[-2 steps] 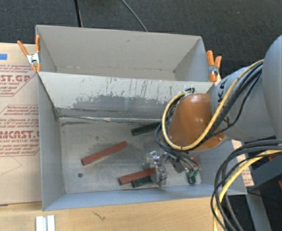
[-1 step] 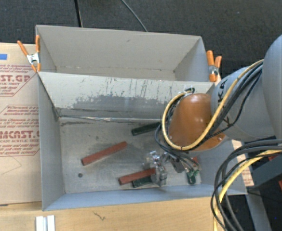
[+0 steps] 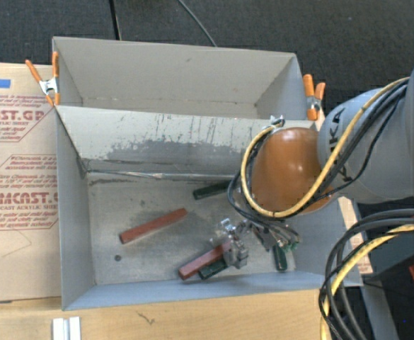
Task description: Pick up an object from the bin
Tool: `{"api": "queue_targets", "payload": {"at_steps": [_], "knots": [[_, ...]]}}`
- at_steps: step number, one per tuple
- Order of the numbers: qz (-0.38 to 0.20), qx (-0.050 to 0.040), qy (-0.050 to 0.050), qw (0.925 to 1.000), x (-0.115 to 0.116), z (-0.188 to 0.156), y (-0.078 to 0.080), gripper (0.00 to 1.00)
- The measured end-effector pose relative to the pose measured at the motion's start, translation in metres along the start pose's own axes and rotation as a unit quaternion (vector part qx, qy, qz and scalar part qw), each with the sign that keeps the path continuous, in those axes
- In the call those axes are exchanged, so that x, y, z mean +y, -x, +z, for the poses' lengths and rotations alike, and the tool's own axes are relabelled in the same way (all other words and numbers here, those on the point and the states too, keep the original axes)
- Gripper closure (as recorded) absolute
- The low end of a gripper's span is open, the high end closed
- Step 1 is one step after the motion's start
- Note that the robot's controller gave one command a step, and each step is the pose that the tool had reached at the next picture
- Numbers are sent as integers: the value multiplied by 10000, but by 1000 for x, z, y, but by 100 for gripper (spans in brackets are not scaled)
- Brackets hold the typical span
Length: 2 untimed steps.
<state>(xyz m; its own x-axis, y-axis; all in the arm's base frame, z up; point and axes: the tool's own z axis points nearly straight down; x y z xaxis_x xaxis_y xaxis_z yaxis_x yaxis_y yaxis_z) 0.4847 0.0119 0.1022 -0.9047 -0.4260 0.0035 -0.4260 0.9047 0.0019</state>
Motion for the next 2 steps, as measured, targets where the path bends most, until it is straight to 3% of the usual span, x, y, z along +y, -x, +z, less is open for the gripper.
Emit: {"api": "queue_targets", "payload": {"at_steps": [1, 2], "knots": [[-1625, -22, -4, 9867, -25, -47, -2, 100], [-1626, -22, -3, 9867, -25, -47, -2, 100]]}}
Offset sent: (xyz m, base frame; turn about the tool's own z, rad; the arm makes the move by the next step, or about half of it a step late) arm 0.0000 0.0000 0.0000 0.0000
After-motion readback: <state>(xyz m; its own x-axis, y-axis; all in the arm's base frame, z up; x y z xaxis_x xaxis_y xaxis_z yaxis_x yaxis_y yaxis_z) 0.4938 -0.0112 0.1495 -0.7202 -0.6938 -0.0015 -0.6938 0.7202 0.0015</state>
